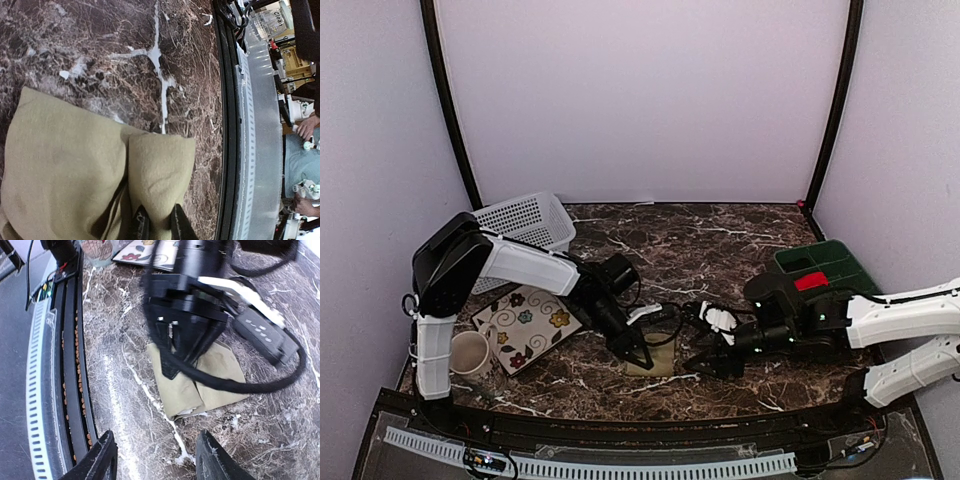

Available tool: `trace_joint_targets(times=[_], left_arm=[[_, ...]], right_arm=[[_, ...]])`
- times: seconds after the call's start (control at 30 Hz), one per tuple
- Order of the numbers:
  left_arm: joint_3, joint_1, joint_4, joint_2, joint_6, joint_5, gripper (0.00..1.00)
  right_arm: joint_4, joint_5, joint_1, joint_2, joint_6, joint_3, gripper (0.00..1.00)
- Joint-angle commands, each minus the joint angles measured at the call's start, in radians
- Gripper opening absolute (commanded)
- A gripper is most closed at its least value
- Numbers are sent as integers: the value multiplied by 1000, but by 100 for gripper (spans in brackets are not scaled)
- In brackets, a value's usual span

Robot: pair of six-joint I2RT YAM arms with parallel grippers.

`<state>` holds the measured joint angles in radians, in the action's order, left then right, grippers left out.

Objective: Roll the underwear
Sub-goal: Roll the underwear at the center of the board.

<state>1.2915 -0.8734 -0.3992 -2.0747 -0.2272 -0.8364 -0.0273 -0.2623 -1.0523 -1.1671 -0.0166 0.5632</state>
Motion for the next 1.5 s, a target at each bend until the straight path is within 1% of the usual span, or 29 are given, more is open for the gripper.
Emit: trace_joint_targets(times=[0.0, 0.13, 0.27, 0.37, 0.53, 0.7, 0.73, 0.8, 0.9, 0.97, 1.0, 1.03, 1.13, 1.2, 1.3, 1.33, 1.47], left_arm=[[61, 30, -151, -97, 2, -81, 4], [138, 49, -233, -172, -43, -128, 5], [140, 55, -241, -190, -53, -136, 5], [142, 56, -240, -195, -51, -139, 5], [154, 56, -252, -200, -63, -142, 5], [152, 56, -251, -201, -67, -144, 6], [152, 56, -251, -200, -72, -147, 6], [155, 57, -257, -199, -81, -145, 8], [159, 58, -261, -194, -88, -144, 12], [159, 60, -261, -186, -91, -137, 18], [158, 60, -261, -177, -92, -126, 23], [156, 63, -259, -167, -92, -111, 27], [108, 81, -214, -86, -76, -63, 41], [49, 105, -138, 4, -56, -3, 45], [-78, 139, 32, 178, -23, 82, 50], [-129, 144, 90, 235, -22, 133, 51], [-326, 145, 255, 427, -78, 263, 51]], right_arm=[[91, 103, -76, -47, -76, -5, 52], [118, 141, -113, -194, -168, 57, 52], [197, 145, -115, -269, -222, 74, 52], [205, 187, -116, -333, -265, 100, 52], [212, 198, -116, -403, -308, 128, 52], [196, 198, -113, -490, -299, 137, 48], [193, 192, -113, -500, -288, 140, 45], [187, 171, -112, -516, -261, 138, 37], [173, 152, -112, -521, -228, 132, 19], [148, 153, -111, -515, -217, 136, 5], [140, 148, -111, -510, -212, 139, 0], [134, 140, -109, -504, -203, 140, 0], [90, 82, -101, -495, -160, 158, 0], [61, 32, -88, -489, -127, 170, 0], [23, -45, -57, -485, -82, 186, 0], [8, -70, -44, -489, -69, 196, 0], [-83, -213, 22, -549, -24, 279, 0]])
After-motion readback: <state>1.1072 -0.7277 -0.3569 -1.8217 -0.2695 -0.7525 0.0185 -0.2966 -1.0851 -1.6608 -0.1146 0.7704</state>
